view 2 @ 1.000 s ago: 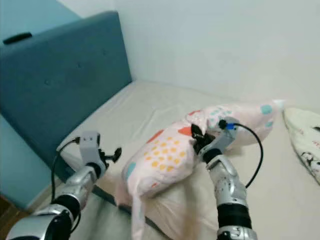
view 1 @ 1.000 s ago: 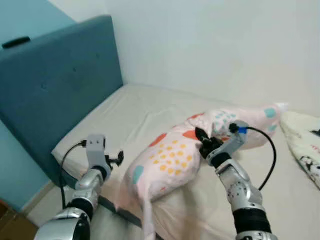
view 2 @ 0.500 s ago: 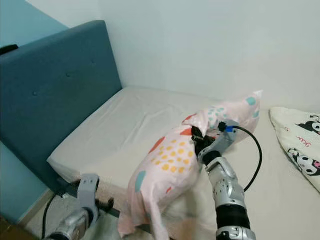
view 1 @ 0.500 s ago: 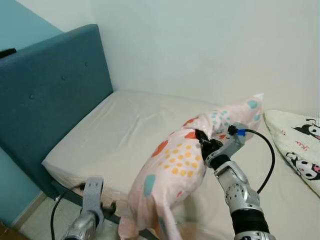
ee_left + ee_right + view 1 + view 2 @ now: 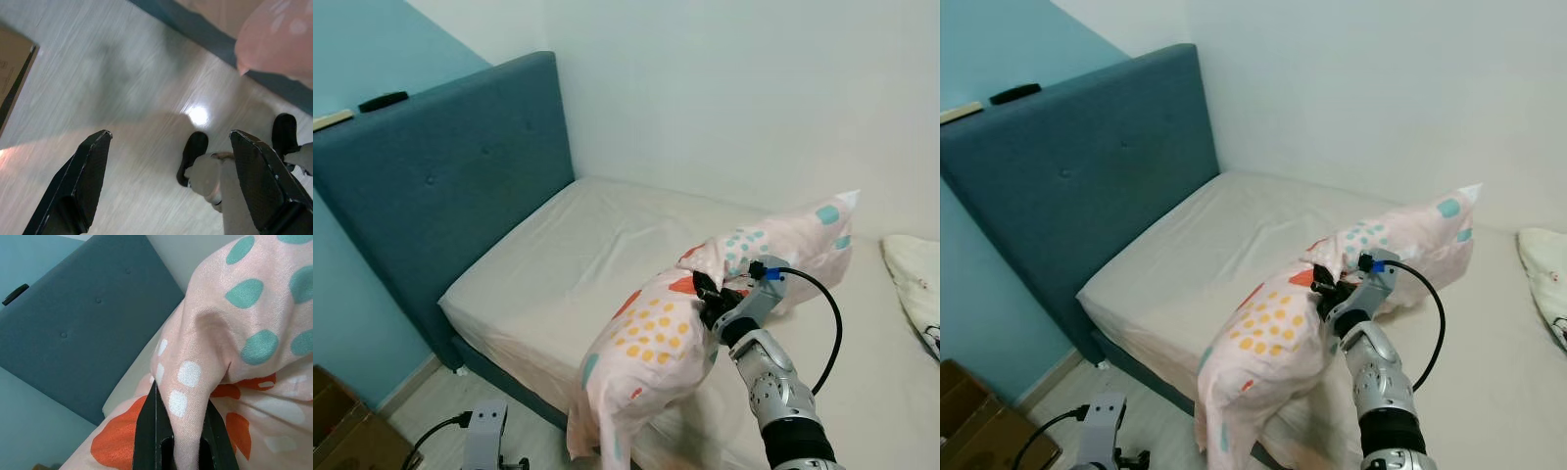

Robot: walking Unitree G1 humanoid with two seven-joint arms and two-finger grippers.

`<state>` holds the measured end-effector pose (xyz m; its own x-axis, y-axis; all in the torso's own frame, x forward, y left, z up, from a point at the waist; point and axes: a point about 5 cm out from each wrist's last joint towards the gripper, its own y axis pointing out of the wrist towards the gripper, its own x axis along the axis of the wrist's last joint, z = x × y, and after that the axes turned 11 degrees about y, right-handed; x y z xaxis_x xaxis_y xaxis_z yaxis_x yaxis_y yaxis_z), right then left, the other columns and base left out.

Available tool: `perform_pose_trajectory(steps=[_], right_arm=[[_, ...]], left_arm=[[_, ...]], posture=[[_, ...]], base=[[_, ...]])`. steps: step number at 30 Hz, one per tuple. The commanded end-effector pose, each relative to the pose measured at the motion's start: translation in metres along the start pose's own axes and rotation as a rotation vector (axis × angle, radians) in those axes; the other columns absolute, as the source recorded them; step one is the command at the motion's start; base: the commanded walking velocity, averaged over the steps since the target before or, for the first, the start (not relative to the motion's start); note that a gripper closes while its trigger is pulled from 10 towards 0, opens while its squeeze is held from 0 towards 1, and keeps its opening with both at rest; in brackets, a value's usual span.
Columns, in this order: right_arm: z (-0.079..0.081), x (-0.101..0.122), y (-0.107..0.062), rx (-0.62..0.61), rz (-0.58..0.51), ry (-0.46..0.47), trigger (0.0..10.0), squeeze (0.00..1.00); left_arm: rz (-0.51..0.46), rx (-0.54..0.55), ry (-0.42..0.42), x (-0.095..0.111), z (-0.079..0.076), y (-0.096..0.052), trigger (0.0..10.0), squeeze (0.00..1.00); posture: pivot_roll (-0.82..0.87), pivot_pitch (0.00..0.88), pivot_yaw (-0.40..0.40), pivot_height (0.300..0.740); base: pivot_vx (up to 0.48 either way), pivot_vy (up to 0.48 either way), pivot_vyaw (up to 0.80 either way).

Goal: Clean up the room

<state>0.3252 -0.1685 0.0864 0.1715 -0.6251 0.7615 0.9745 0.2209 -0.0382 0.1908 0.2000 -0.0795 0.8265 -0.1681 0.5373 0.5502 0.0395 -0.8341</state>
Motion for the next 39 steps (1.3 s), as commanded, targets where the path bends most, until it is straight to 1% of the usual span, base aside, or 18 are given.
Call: perform_pose_trajectory(steps=[1,6,12,17,28,33,36,39], right_arm=[[0.0107,0.0034,0.0045,0.061,-0.028,-0.024,10.0,0.00],[0.0111,0.0049,0.0049,0.066,-0.042,-0.026,10.0,0.00],[0.0130,0.0076,0.0052,0.084,-0.060,-0.017,10.0,0.00],[0.0155,0.0066,0.0046,0.111,-0.052,-0.015,10.0,0.00],[0.0147,0.0049,0.0028,0.116,-0.042,-0.026,10.0,0.00],[0.0128,0.0068,0.0027,0.109,-0.047,-0.031,10.0,0.00],[0.0120,0.0081,0.0026,0.104,-0.054,-0.033,10.0,0.00],[0.0105,0.0096,0.0022,0.093,-0.065,-0.028,10.0,0.00]], left_arm=[[0.020,0.011,0.017,-0.0057,0.0068,-0.0014,10.0,0.00],[0.021,0.016,0.016,-0.0049,0.0067,-0.0012,10.0,0.00],[0.022,0.013,0.016,-0.0045,0.0047,-0.0009,10.0,0.00],[0.032,0.005,0.021,-0.0075,0.0016,-0.0011,10.0,0.00],[0.043,-0.005,0.033,-0.0123,0.0006,-0.0018,10.0,0.00],[0.046,-0.020,0.068,-0.0126,-0.0001,-0.0018,10.0,0.00],[0.046,-0.021,0.058,-0.0128,-0.0004,-0.0018,10.0,0.00],[0.043,-0.021,0.036,-0.0118,-0.0010,-0.0016,10.0,0.00]], posture=[[-0.01,0.000,0.016,0.740],[-0.01,0.000,0.017,0.740],[-0.02,0.000,0.015,0.740],[-0.02,0.000,0.012,0.740],[-0.02,0.000,0.007,0.740],[-0.02,0.000,0.007,0.740],[-0.03,0.000,0.009,0.740],[-0.03,0.000,0.007,0.740]], base=[[0.000,-0.461,0.74],[0.000,-0.381,0.73],[0.000,0.000,0.73],[0.000,0.000,0.73],[0.000,0.000,0.73],[0.000,-0.466,0.73],[0.000,-0.469,0.73],[0.000,0.000,0.72]])
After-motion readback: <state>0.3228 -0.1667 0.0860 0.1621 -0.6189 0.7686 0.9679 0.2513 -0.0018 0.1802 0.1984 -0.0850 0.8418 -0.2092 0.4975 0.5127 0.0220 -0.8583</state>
